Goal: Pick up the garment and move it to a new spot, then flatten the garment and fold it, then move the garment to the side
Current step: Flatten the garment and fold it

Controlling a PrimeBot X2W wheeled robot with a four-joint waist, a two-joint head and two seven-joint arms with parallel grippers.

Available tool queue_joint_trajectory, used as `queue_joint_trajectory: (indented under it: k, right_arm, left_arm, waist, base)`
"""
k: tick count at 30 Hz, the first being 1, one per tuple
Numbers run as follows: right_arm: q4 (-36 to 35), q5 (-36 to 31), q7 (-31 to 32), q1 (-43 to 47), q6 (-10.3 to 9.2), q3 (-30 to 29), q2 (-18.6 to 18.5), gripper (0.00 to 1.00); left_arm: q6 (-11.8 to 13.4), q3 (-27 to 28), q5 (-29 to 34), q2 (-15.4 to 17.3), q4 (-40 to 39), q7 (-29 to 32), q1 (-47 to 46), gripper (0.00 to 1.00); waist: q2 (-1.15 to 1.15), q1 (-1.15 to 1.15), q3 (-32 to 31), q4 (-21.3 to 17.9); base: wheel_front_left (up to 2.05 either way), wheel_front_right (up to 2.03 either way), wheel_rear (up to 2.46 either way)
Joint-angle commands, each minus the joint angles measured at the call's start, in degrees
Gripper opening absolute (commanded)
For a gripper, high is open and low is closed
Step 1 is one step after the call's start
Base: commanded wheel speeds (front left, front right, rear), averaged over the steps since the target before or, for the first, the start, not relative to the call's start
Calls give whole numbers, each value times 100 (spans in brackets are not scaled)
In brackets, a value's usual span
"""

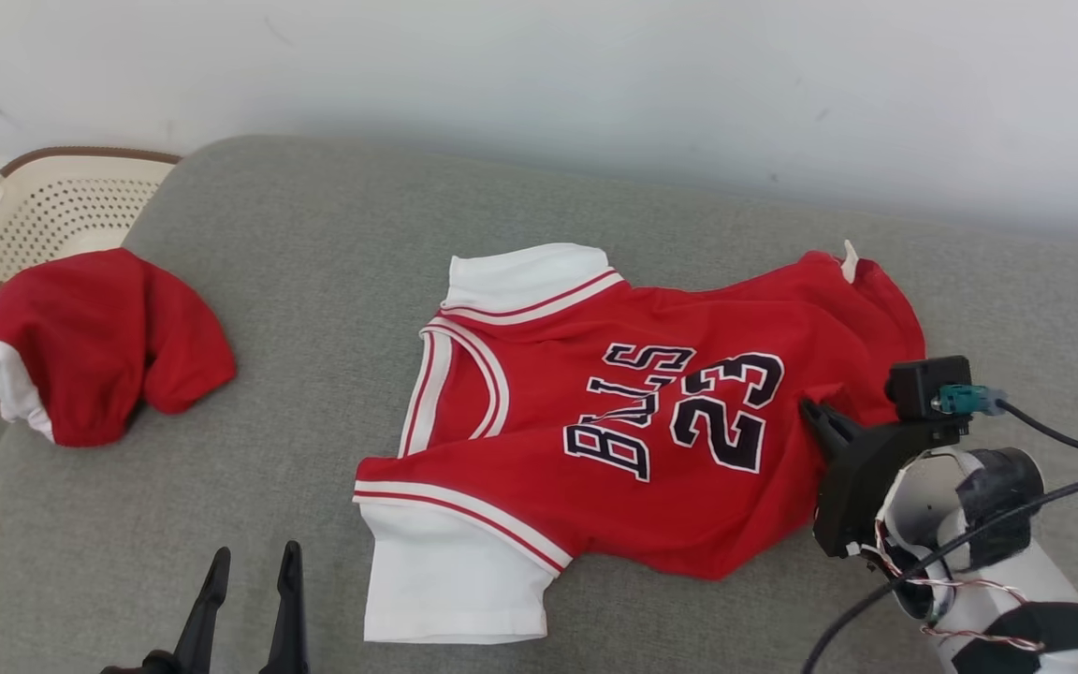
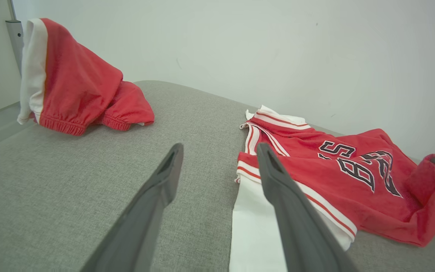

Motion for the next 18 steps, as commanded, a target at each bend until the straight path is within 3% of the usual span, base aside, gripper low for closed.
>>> queue_joint_trajectory:
  k: [1, 3, 4, 5, 10, 18]
  right_arm:
    - [75, 17, -79, -63, -3, 27, 15, 0]
    - [390, 18, -331, -219, -3, 76, 42, 5]
    - [530, -13, -479, -279, -3, 100, 52, 47]
    - [665, 22, -578, -311, -3, 122, 92, 100]
    - [1045, 182, -1021, -377, -3, 301, 117, 100]
    - [636, 519, -1479, 5, -3, 368, -124, 100]
  left_arm:
    - [5, 7, -1, 4, 20, -22, -15, 100]
    - [4, 3, 13, 5, 31, -22, -8, 100]
    - [-1, 12, 21, 4, 40, -22, -2, 100]
    - [-5, 20, 27, 4, 46, -22, 5, 100]
    - [9, 58, 66, 4, 61, -21, 108, 100]
    - [29, 82, 88, 4, -25, -21, 198, 100]
  waist:
    - [0, 0, 2, 46]
    - [0, 0, -6, 83]
    - [0, 0, -12, 93]
    - [0, 0, -21, 99]
    - [0, 0, -129, 55]
    - [0, 0, -240, -195]
  base:
    - [0, 0, 0]
    - [0, 0, 0]
    - [0, 0, 0]
    - [0, 0, 0]
    - [0, 0, 0]
    - [0, 0, 0]
